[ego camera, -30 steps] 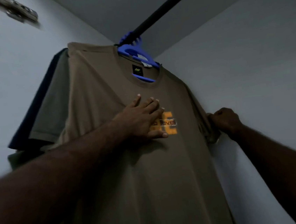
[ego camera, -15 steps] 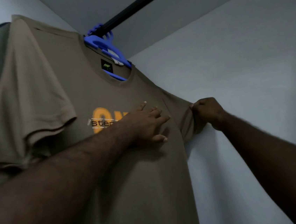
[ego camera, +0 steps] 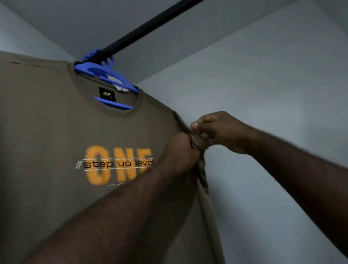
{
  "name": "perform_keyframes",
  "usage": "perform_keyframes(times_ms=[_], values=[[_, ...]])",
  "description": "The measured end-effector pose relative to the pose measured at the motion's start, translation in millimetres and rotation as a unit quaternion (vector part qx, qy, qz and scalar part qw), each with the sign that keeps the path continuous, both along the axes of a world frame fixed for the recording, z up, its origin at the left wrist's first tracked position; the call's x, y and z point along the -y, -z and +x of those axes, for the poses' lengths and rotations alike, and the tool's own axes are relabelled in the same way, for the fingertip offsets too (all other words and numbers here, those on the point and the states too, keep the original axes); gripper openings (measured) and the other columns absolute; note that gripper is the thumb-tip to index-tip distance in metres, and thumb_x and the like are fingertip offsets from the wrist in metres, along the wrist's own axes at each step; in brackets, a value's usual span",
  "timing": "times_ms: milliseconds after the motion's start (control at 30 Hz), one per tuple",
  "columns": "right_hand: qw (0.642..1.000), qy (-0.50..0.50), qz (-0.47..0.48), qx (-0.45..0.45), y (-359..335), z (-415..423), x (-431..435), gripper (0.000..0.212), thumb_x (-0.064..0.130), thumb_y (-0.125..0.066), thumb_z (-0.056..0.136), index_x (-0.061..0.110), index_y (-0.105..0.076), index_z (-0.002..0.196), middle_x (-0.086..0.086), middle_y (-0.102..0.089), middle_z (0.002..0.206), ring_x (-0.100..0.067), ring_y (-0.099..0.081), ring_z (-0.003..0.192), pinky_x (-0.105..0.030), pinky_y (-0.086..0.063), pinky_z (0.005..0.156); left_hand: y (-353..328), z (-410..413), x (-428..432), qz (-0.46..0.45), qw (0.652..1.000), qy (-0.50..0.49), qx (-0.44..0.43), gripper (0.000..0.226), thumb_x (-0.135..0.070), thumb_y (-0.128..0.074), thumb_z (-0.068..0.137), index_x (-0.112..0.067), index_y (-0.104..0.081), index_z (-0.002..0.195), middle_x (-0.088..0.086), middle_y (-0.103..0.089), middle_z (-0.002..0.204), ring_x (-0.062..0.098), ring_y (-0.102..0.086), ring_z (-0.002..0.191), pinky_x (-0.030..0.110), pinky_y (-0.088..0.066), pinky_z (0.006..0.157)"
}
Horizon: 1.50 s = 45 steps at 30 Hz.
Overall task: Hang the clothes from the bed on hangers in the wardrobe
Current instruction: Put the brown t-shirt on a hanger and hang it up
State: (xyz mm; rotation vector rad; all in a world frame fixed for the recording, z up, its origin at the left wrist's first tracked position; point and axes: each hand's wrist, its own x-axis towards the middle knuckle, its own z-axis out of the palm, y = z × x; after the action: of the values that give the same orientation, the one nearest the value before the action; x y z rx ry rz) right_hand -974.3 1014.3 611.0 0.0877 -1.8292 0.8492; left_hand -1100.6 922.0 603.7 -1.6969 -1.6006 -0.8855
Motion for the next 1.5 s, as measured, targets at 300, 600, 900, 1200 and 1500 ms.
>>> perform_keyframes(times_ms=[300, 600, 900, 1200, 1500], values=[[0.995, -0.026, -0.027, 0.088, 10, 9, -13, 0.024, 0.013, -0.064, 0.093, 0.013, -0.064, 0.117, -0.011, -0.072, 0.106, -0.022, -0.070, 0.092, -0.038, -0.054, 0.078, 1, -23, 23, -0.059, 0.963, 0.147, 0.218, 0.025, 0.007, -0.050, 0.093, -0.005, -0.067, 0.105, 0.013, -0.072, 0.102, 0.027, -0.069, 0.098, 0.040, -0.058, 0.086], [0.996, -0.014, 0.057, 0.067, 7, -10, -4, 0.018, -0.007, -0.065, 0.087, -0.004, -0.068, 0.104, -0.026, -0.070, 0.100, -0.028, -0.068, 0.085, -0.043, -0.056, 0.081, 4, -26, 28, -0.067, 0.949, 0.196, 0.236, 0.022, 0.002, -0.064, 0.088, -0.015, -0.062, 0.102, 0.009, -0.072, 0.098, 0.020, -0.068, 0.089, 0.030, -0.057, 0.076], [0.991, 0.000, -0.097, 0.088, 9, -9, -13, 0.040, 0.040, -0.064, 0.092, 0.004, -0.066, 0.109, -0.013, -0.071, 0.103, -0.026, -0.069, 0.094, -0.037, -0.057, 0.078, 7, -30, 31, -0.075, 0.963, 0.171, 0.193, 0.028, 0.003, -0.065, 0.086, 0.004, -0.059, 0.114, 0.022, -0.070, 0.105, 0.034, -0.068, 0.097, 0.027, -0.056, 0.071], [0.985, 0.050, -0.164, -0.012, -5, -4, -22, 0.012, 0.012, -0.073, 0.085, 0.011, -0.062, 0.080, -0.009, -0.069, 0.079, -0.020, -0.066, 0.069, -0.032, -0.054, 0.065, 7, -39, 29, -0.090, 0.995, -0.025, 0.024, 0.027, -0.008, -0.069, 0.086, -0.010, -0.063, 0.112, 0.003, -0.069, 0.094, 0.018, -0.066, 0.090, 0.031, -0.054, 0.080], [0.975, 0.102, -0.061, -0.188, -24, 24, -11, 0.031, -0.011, -0.069, 0.079, 0.008, -0.060, 0.102, -0.004, -0.061, 0.091, -0.013, -0.061, 0.080, -0.023, -0.053, 0.062, -28, -6, 26, -0.048, 0.994, 0.036, 0.090, 0.042, -0.043, -0.047, 0.100, -0.003, -0.061, 0.098, 0.008, -0.065, 0.081, 0.017, -0.061, 0.067, 0.034, -0.054, 0.067]])
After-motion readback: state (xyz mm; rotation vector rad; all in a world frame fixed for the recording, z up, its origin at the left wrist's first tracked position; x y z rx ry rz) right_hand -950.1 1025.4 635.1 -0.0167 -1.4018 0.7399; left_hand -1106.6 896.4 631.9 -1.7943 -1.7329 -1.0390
